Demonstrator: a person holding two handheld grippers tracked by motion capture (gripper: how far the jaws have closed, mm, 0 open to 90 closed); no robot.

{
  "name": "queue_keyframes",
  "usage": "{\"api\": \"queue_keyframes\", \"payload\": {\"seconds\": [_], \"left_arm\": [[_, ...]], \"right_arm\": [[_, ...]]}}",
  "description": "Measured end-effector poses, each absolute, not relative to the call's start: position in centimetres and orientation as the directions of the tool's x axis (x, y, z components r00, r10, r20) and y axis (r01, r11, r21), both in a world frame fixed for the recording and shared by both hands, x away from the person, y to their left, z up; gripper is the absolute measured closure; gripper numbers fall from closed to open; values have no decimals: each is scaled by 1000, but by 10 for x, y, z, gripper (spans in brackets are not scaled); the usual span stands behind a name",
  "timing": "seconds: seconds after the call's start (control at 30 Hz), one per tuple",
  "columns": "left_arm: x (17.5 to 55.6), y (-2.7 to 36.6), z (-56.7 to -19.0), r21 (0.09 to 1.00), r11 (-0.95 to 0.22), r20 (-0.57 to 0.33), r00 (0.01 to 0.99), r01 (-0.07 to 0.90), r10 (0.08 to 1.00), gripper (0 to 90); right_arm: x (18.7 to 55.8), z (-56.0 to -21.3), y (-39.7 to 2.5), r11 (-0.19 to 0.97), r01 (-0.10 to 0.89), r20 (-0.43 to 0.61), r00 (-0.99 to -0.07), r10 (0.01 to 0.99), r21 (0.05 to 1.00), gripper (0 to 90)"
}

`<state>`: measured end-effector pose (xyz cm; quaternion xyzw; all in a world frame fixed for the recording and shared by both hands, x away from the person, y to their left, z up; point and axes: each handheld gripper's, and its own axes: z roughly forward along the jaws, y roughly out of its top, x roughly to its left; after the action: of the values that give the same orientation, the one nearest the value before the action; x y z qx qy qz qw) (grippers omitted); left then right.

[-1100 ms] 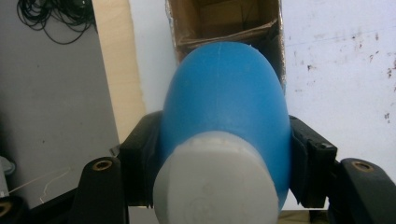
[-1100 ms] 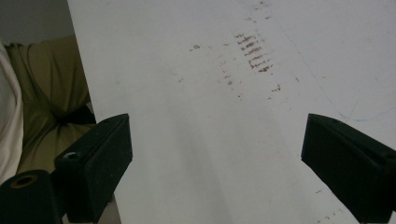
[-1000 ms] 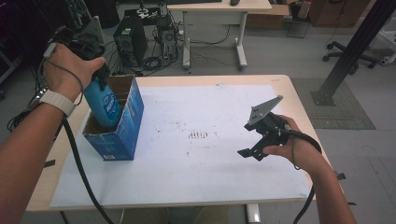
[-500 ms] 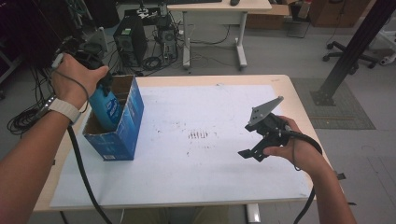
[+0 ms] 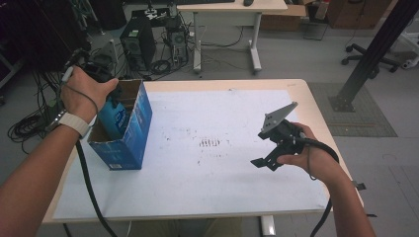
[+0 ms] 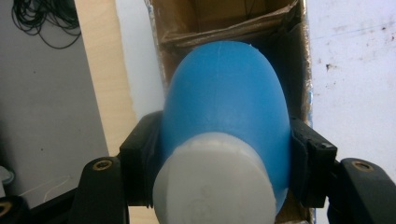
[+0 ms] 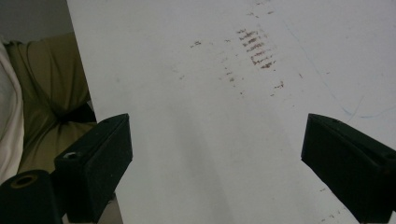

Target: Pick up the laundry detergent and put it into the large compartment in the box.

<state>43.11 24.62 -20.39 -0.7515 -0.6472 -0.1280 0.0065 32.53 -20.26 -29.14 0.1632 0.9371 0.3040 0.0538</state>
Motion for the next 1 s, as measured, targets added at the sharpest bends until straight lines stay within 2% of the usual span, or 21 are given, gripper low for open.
{"api": "queue_keyframes", "payload": {"seconds": [1.0], "left_arm": [[434,243,-249,129,-187,226,155,974,962,381]], "right_arm": [[328,-294,-202,760,280,7,-940,341,586,89]]}}
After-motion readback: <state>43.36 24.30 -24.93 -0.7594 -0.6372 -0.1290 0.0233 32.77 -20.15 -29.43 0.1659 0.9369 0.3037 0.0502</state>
